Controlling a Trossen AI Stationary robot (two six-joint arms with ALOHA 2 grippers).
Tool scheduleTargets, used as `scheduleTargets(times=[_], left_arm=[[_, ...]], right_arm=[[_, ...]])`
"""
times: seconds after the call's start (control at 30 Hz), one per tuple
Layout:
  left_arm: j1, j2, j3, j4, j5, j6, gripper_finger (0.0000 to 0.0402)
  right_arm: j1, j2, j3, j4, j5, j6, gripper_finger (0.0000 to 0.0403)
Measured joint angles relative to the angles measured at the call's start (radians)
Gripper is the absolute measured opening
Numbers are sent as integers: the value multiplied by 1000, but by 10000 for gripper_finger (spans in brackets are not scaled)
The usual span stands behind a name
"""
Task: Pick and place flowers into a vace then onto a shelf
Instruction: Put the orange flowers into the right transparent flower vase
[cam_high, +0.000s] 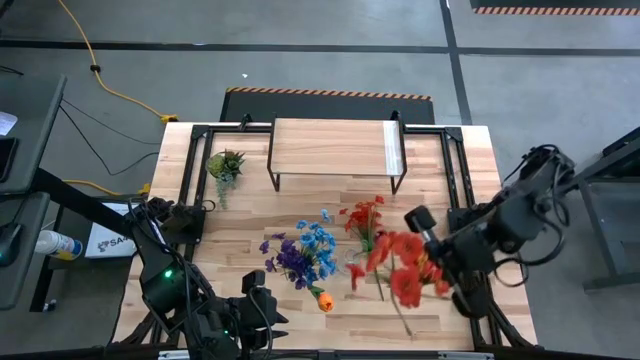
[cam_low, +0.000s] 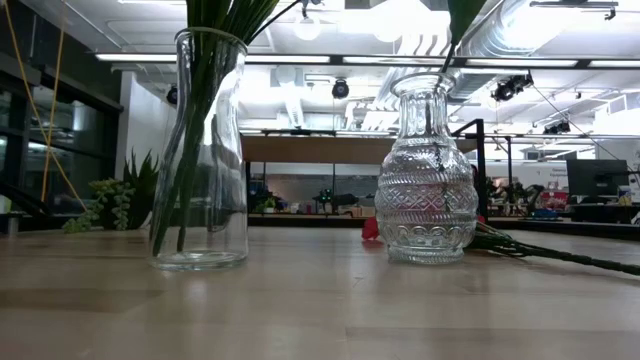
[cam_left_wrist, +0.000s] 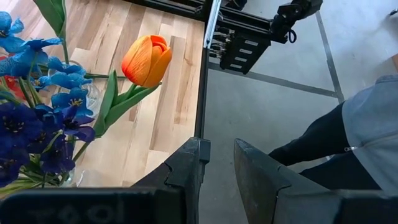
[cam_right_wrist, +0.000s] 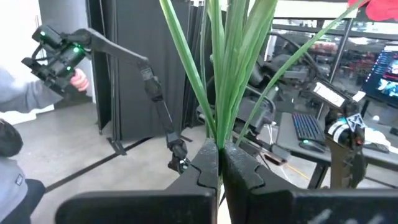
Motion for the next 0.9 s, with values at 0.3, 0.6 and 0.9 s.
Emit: scheduleTargets(times=[0.3, 0.6, 0.9], left_arm=[[0, 0, 0, 4, 11, -21, 134], [0, 0, 0, 6, 56, -56, 134], [0, 0, 0, 6, 56, -53, 134]], right_arm=[[74, 53, 0, -12, 262, 5, 0], [249, 63, 0, -95, 773, 88, 0], [390, 146, 0, -181, 1277, 237, 0]])
